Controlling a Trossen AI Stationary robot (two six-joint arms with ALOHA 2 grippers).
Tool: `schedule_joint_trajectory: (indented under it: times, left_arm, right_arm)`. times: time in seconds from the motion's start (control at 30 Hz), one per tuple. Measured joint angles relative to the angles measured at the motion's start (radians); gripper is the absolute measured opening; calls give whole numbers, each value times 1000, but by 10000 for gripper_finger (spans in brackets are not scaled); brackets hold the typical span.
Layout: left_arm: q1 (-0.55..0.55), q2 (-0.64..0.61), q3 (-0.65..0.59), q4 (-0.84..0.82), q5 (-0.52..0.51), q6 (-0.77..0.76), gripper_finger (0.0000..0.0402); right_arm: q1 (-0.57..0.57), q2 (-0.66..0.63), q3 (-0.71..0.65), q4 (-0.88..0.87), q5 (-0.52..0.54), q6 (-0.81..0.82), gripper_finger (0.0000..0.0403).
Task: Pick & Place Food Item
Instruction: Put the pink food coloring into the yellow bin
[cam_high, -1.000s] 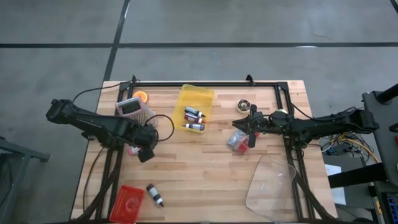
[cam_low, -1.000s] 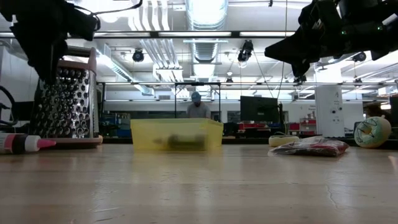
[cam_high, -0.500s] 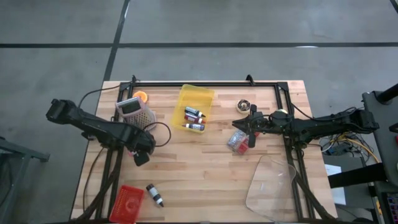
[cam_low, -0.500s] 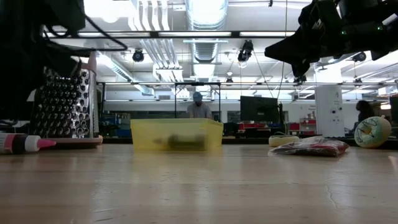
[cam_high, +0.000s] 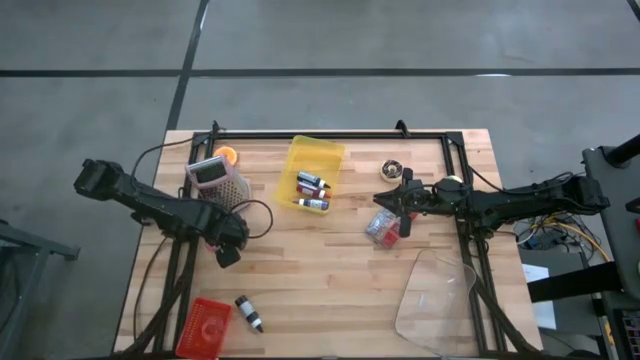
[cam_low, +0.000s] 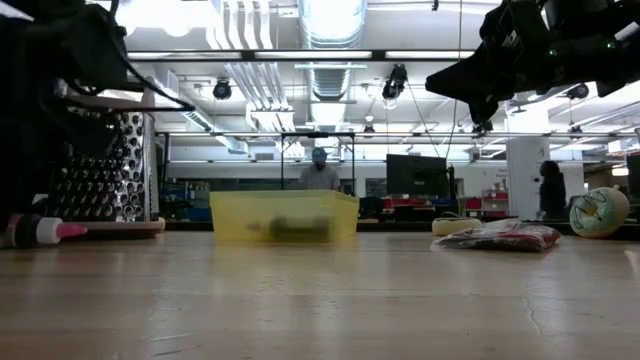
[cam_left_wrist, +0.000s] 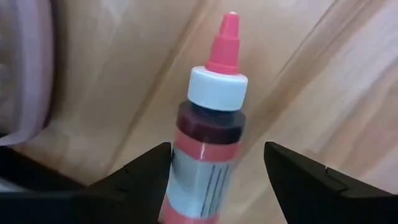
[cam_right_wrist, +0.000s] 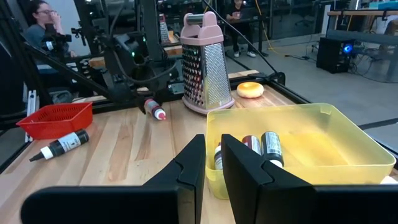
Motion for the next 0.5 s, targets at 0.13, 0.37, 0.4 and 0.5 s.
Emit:
schedule_joint_trajectory:
  times: [0.13, 0.37, 0.4, 0.5]
  left_arm:
    - [0, 0, -49, 64, 0, 0, 259]
    - [0, 0, -66, 90, 7, -1, 259]
    - [0, 0, -67, 91, 8, -2, 259]
    - [0, 0, -70, 98, 10, -5, 255]
  right_arm:
    - [0, 0, 0, 0, 0, 0, 47]
    - [0, 0, 0, 0, 0, 0, 47]
    - [0, 0, 0, 0, 0, 0, 47]
    - [0, 0, 0, 0, 0, 0, 47]
